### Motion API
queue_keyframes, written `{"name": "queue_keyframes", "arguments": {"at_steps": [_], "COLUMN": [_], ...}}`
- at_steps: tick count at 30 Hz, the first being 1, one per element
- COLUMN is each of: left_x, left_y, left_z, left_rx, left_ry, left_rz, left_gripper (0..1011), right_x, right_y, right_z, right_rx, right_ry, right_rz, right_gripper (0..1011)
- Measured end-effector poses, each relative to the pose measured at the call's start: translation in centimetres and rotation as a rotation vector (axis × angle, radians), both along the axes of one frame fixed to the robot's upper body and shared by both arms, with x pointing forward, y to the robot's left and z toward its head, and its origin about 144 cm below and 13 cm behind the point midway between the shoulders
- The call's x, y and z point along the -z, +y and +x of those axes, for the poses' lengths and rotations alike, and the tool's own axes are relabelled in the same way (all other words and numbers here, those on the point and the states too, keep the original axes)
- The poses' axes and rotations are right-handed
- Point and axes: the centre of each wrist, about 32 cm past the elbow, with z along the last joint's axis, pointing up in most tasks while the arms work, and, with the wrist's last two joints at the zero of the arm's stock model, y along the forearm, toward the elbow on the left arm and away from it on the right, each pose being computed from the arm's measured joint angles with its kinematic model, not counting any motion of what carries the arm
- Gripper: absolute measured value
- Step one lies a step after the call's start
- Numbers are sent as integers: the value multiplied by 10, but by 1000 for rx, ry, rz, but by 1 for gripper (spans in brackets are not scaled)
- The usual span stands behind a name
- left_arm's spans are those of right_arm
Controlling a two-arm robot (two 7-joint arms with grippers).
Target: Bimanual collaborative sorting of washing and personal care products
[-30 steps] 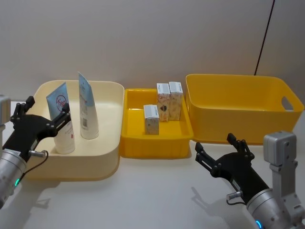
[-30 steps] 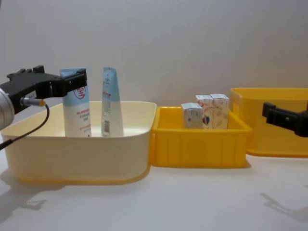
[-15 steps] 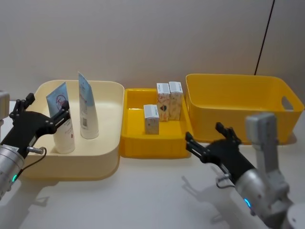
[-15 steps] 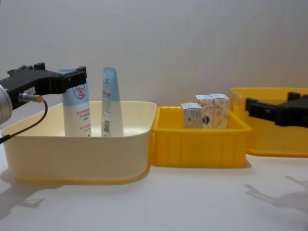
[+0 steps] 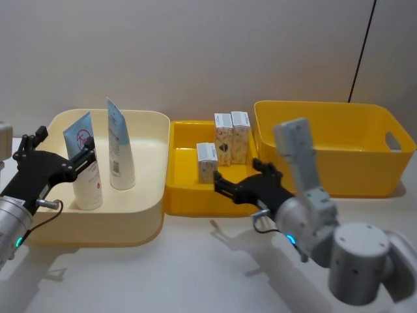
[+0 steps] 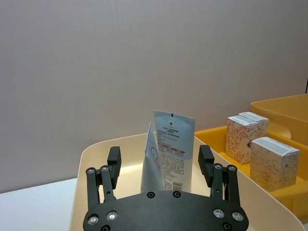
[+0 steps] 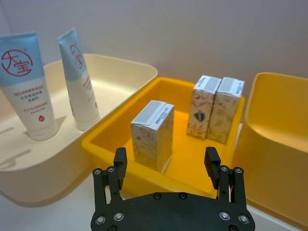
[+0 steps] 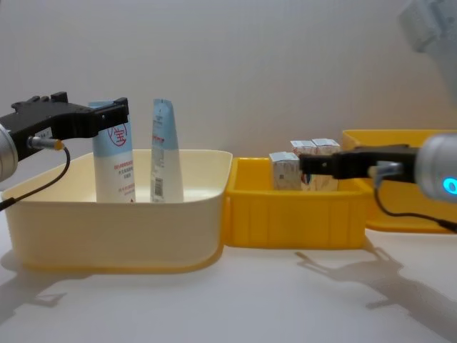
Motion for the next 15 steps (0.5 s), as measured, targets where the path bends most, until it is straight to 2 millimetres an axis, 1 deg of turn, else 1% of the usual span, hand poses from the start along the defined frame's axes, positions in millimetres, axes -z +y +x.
{"name": "queue_keyframes", "arguments": {"at_steps": [3,12,13,15], "left_x": [0,0,0,0], "left_y": [0,1,1,1], "left_z": [0,0,0,0], "left_rx": [1,1,1,1], "left_ry": [0,1,1,1], "left_rz": [0,1,1,2], "left_gripper": [1000,1000,1000,1000], "right_x": [-1,-8,-8,-9], "right_y": [8,45,45,51], "right_z": [6,30,30,34], "right_rx": [-6,5,5,13], "right_ry": [29,105,105,112], "right_rz": [-19,-106,-106,-121], "right_gripper": [1001,1001,1001,1001]}}
